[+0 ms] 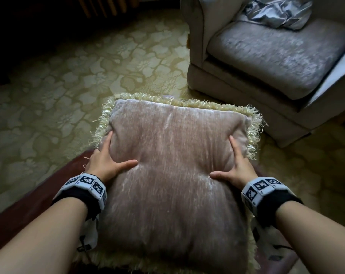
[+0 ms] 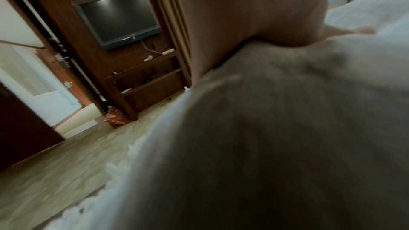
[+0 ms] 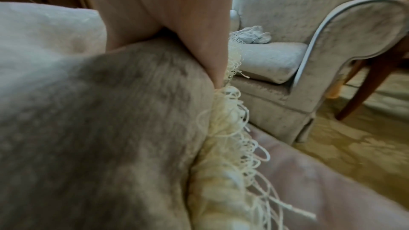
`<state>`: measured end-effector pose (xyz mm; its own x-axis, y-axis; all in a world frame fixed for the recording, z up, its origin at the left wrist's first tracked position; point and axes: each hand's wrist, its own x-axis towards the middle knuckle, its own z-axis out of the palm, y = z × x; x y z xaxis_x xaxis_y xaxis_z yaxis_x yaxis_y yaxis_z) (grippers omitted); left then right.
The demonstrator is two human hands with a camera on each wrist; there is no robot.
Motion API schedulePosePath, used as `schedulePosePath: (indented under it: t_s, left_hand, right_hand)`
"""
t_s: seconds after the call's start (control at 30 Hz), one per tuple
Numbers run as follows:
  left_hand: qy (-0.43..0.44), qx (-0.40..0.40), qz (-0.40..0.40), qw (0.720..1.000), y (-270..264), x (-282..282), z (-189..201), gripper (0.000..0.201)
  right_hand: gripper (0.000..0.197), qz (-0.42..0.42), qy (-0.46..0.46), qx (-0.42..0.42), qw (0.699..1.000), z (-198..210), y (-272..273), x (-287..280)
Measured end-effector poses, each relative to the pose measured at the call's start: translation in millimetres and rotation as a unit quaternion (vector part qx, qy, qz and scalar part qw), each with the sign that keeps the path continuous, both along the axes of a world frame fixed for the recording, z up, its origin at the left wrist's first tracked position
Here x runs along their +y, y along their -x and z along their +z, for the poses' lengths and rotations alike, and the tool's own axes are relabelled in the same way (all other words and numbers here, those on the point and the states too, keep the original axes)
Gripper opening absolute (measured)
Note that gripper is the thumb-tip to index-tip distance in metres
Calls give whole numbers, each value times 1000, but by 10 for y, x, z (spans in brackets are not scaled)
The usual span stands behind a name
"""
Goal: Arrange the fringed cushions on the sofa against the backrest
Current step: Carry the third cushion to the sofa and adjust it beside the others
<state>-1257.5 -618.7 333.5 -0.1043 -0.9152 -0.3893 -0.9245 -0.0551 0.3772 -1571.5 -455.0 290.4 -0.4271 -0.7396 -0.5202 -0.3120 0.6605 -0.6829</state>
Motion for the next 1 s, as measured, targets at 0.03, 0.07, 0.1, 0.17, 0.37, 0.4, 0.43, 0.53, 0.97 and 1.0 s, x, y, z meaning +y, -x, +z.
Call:
schedulePosePath:
  t_s: [0.03, 0.07, 0.1, 0.17, 0.37, 0.4, 0.43, 0.53, 0.97, 1.0]
  left_hand:
    - [2, 7, -13, 1000, 146, 50, 47, 129]
    - [4, 15, -29, 999, 312, 104, 81, 127]
    - [6, 25, -45, 999, 498, 157, 113, 125]
    - [8, 51, -74, 996, 933, 264, 200, 126]
    - [17, 127, -203, 971, 2448, 657, 579, 122]
    - [20, 139, -225, 964, 2699, 749, 653, 120]
    - [24, 153, -245, 957, 2944, 850, 733, 119]
    - [35, 198, -287, 937, 3614, 1220, 958, 126]
    - [41, 237, -500, 832, 5788, 3785, 1932, 122]
    - [43, 237, -518, 821, 5920, 4055, 1989, 121]
  right_hand:
    - [130, -11, 2, 8, 1000, 75, 115, 115]
    - [129, -24, 3, 17, 1000, 152, 249, 241]
    - [128, -38, 4, 25, 999, 236, 395, 366]
    - [127, -71, 1, 39, 997, 414, 705, 651]
    - [129, -189, 5, 122, 974, 974, 1667, 1710]
    - [129, -207, 9, 135, 969, 1082, 1813, 1901]
    - [129, -225, 15, 150, 963, 1192, 1958, 2091]
    - [129, -269, 27, 191, 944, 1530, 2382, 2682]
    - [128, -436, 49, 267, 858, 2829, 3120, 5715]
    - [127, -459, 44, 271, 845, 2878, 3062, 5983]
